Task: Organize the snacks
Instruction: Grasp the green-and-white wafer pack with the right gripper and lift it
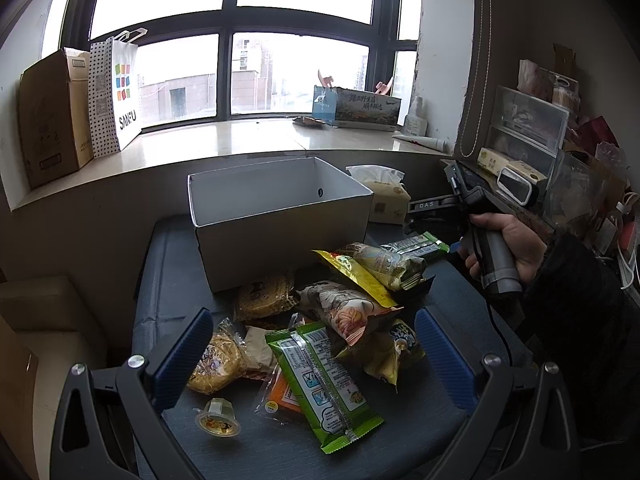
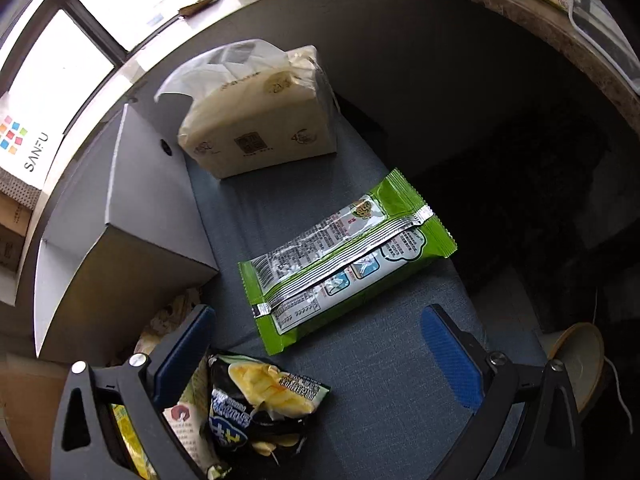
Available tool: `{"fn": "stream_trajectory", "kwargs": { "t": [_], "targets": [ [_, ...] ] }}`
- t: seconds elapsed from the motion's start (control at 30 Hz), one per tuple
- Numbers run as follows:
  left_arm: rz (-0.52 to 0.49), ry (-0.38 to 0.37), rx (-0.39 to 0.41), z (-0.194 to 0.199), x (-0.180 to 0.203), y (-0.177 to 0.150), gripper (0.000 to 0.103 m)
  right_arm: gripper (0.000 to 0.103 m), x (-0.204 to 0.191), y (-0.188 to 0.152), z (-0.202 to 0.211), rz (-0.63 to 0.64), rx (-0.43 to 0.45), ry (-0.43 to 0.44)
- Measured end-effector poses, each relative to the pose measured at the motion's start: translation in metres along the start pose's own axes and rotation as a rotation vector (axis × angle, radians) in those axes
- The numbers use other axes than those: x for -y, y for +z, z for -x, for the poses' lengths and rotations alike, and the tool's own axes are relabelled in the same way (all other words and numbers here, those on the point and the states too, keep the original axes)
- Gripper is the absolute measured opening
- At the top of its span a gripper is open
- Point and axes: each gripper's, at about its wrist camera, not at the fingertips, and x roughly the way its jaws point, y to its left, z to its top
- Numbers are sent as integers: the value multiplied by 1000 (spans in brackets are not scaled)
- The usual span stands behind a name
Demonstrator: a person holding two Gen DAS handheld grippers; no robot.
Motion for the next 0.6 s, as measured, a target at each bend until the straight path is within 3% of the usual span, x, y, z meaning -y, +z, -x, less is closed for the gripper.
{"fn": "stream_trajectory", "kwargs": {
  "t": [0.07, 0.2, 0.3, 0.4, 0.47, 0.53, 0.6],
  "targets": [
    [10, -4, -2, -1, -4, -2, 103, 103, -1, 13, -20, -65, -46, -45],
    [25, 2, -21, -7, -10, -7, 103, 103, -14, 33, -45, -76, -39, -156],
    [39, 0, -27, -9, -15, -9, 103, 103, -12, 41, -65, -151, -88, -165],
    [40, 3, -29, -10, -16, -10, 103, 103, -26, 44, -73, -87, -77, -254],
    [39, 0, -31, -10, -16, -11, 103, 91, -35, 40, -77, -28, -80, -294],
    [39, 3, -33, -11, -15, -11, 103, 80, -40, 36, -73, 21, -50, -282],
    [44, 4, -38, -12, -16, -11, 103, 77, -40, 33, -71, 50, -52, -265]
  ]
}}
